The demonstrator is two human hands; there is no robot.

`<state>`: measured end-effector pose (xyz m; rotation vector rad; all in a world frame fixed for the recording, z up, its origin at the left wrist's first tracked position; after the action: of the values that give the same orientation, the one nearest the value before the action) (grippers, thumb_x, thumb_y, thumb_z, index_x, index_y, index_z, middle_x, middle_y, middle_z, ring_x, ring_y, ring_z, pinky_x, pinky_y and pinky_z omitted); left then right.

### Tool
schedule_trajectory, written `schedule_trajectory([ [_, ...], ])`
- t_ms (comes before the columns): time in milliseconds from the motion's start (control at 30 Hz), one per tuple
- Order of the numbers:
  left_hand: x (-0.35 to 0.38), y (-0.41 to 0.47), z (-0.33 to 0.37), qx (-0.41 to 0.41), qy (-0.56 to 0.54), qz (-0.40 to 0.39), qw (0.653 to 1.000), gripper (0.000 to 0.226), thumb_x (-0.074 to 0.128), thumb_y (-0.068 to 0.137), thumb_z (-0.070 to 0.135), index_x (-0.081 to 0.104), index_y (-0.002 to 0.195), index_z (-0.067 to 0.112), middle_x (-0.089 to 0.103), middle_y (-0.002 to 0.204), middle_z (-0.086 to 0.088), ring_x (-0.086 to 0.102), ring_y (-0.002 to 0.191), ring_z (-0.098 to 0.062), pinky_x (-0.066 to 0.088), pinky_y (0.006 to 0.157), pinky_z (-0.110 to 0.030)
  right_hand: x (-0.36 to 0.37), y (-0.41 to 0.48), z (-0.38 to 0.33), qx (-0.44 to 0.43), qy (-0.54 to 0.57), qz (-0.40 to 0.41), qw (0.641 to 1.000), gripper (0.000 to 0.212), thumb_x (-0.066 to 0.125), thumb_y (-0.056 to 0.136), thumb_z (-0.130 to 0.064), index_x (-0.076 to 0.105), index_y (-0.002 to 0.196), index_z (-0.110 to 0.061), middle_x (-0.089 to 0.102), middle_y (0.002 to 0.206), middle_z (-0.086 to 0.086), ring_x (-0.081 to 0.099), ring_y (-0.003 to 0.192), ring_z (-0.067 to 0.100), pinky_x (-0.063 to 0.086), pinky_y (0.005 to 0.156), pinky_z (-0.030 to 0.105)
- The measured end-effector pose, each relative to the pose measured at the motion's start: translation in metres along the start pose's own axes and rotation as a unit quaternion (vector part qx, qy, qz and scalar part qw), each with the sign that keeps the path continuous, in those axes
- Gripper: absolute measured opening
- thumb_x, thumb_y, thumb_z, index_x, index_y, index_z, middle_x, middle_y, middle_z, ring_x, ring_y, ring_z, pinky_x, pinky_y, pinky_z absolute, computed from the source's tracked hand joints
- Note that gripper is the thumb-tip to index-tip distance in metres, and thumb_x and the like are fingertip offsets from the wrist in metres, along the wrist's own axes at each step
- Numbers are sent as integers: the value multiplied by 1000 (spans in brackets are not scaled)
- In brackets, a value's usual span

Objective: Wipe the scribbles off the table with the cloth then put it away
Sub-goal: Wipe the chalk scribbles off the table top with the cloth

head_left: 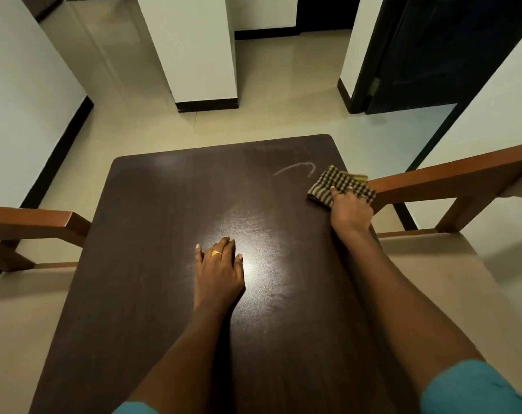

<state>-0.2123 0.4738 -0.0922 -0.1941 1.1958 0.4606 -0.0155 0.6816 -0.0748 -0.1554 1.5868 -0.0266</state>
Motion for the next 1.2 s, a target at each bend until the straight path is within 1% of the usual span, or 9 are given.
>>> schedule_trajectory([
  [167,-3,-1,1,0,-11,6,1000,41,42,94,29,47,132,15,51,137,0,40,131,-13,-1,116,-40,-14,63,-16,-64,17,-38,997,45,25,103,-20,35,145,-34,43,140,12,43,127,36,41,99,44],
  [367,-2,0,2,-4,-20,22,1000,43,42,93,32,46,133,17,50,136,2,37,131,-9,-8,116,-37,-23,123,-42,-70,29,-87,993,46,32,102,-22,30,147,-28,27,151,19,31,136,41,31,109,48],
  [467,-4,1,2,-3,-19,27,999,42,43,92,33,48,131,16,51,134,2,39,130,-10,-8,115,-37,-25,132,-54,-57,3,-72,996,43,27,103,-23,37,144,-18,33,149,20,36,135,39,28,110,49],
  [667,-1,1,1,-2,-13,37,999,40,44,92,32,50,128,14,52,130,2,40,126,-12,-6,116,-39,-14,70,-85,-88,26,-24,995,42,26,102,-15,42,140,-9,46,140,23,38,132,39,29,109,53],
  [767,0,0,2,-4,-8,41,999,41,44,92,32,50,128,14,52,130,2,40,126,-13,-6,116,-41,-2,11,-114,-165,11,-22,986,46,31,98,-9,35,144,-9,50,137,20,36,134,38,30,106,59],
  [867,-1,0,3,-4,-3,38,999,42,42,92,33,48,130,15,51,131,2,39,127,-13,-4,116,-42,4,-26,-133,-275,-36,3,961,50,31,98,-9,29,148,-13,52,135,23,43,130,38,36,104,56],
  [967,0,0,1,-1,-7,36,999,43,42,92,34,47,131,16,50,133,2,38,128,-12,-5,117,-41,-3,-12,-124,-309,-49,26,949,49,33,99,-11,36,146,-25,52,133,18,56,113,38,47,91,45],
  [1067,2,1,-2,0,-26,45,999,41,45,92,33,49,129,16,50,132,3,37,128,-10,-7,116,-38,-10,32,-102,-279,-34,15,960,48,32,100,-14,40,142,-35,52,133,12,57,114,37,49,88,41],
  [1200,2,1,-2,-1,-39,52,998,41,46,92,33,49,129,17,50,131,4,36,127,-7,-11,116,-35,-25,100,-55,-145,-20,21,989,39,30,103,-20,55,133,-23,56,128,18,55,116,38,46,91,42],
])
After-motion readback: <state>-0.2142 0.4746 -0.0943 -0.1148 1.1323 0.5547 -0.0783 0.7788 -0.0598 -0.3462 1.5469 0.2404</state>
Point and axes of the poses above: each hand's wrist, its own y-axis towards the middle knuckle, its own x-axis out of the palm, z = x × y, the point moved 4 cm from there along y, towards the middle knuckle
